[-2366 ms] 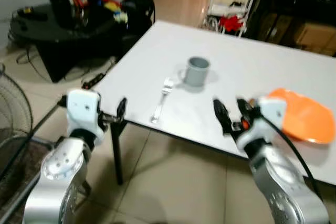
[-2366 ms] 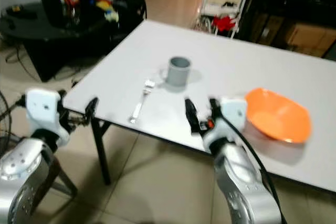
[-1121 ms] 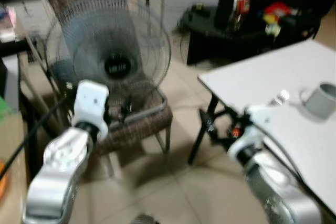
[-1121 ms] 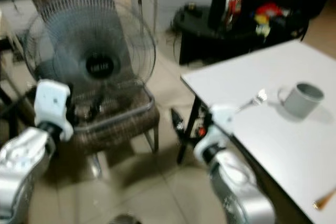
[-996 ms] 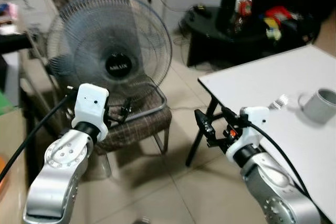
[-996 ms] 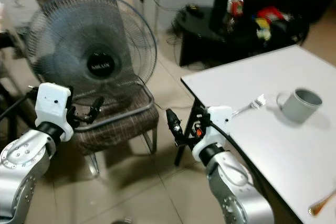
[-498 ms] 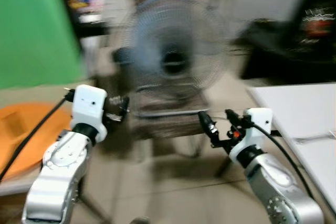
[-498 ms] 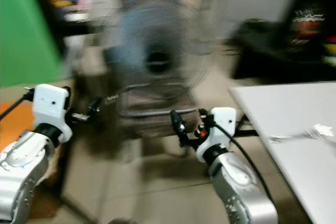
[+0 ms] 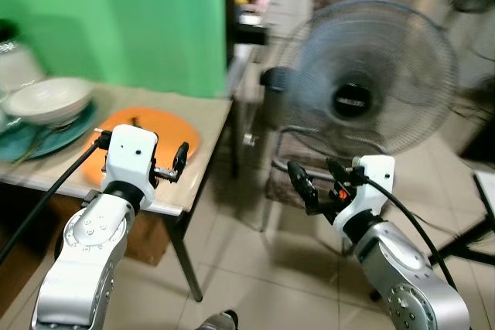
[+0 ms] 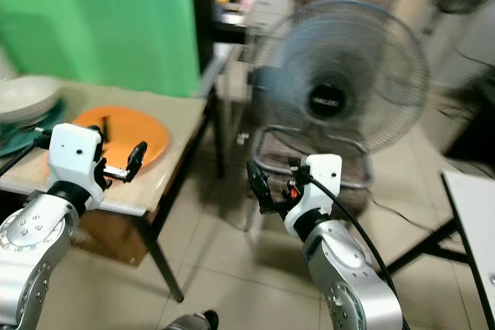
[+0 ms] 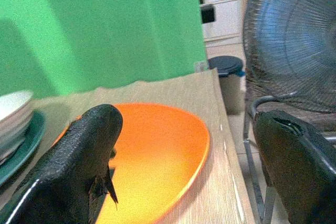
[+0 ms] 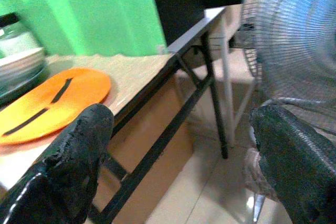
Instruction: Setting the table
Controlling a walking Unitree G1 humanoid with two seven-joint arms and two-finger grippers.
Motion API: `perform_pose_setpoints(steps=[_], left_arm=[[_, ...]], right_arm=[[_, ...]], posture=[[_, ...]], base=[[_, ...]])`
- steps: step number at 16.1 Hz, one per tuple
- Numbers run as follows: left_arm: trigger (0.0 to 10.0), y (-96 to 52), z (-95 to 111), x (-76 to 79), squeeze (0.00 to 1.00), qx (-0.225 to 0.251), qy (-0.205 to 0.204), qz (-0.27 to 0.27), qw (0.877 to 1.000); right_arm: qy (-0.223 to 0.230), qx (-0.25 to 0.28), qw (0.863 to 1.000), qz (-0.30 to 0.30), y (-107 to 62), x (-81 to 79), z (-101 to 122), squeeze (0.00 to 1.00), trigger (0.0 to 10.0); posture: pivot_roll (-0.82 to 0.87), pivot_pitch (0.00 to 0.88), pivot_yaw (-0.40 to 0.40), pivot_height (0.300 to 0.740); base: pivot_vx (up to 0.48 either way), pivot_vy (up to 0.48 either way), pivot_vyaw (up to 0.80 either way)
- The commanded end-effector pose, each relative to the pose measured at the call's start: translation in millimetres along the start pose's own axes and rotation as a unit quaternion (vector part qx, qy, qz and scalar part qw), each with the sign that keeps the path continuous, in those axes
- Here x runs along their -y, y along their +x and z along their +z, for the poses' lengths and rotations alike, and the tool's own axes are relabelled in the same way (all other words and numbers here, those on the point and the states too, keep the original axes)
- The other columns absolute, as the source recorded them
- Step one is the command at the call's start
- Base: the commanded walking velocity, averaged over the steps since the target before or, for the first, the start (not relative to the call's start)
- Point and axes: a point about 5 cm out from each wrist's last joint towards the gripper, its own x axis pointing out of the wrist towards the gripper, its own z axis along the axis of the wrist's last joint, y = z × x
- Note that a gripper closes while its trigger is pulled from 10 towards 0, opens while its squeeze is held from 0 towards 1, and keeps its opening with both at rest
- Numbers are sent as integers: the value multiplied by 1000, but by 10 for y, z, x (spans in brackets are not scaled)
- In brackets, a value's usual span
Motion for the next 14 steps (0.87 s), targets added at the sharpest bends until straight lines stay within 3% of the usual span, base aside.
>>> perform_pose_setpoints(steps=[1, 7, 11, 13, 14], left_arm=[[10000, 8, 45, 19, 0, 10, 2, -1, 1000], [10000, -5, 36, 19, 0, 10, -3, 0, 1000], [10000, -16, 42, -15, 0, 13, -4, 13, 1000], [10000, -27, 48, -29, 0, 17, -9, 13, 1000], [10000, -32, 55, -34, 0, 20, -12, 12, 1000]], right_arm=[[-3, -1, 1000, -3, 2, 22, 2, 1000, 10000], [-7, -5, 1000, 2, 31, 22, -2, 1000, 10000], [-10, -8, 1000, 12, 44, -3, -10, 1000, 10000], [-5, -8, 1000, 5, 57, 0, -14, 1000, 10000], [-10, -11, 1000, 4, 64, 7, -16, 208, 10000]], posture=[[163, 0, -28, 740], [170, 0, -38, 740], [174, 0, -46, 740], [177, 0, -49, 740], [179, 0, -50, 740]], base=[[0, -480, 800], [0, -442, 800], [0, 0, 800], [0, 0, 0], [0, 0, 0]])
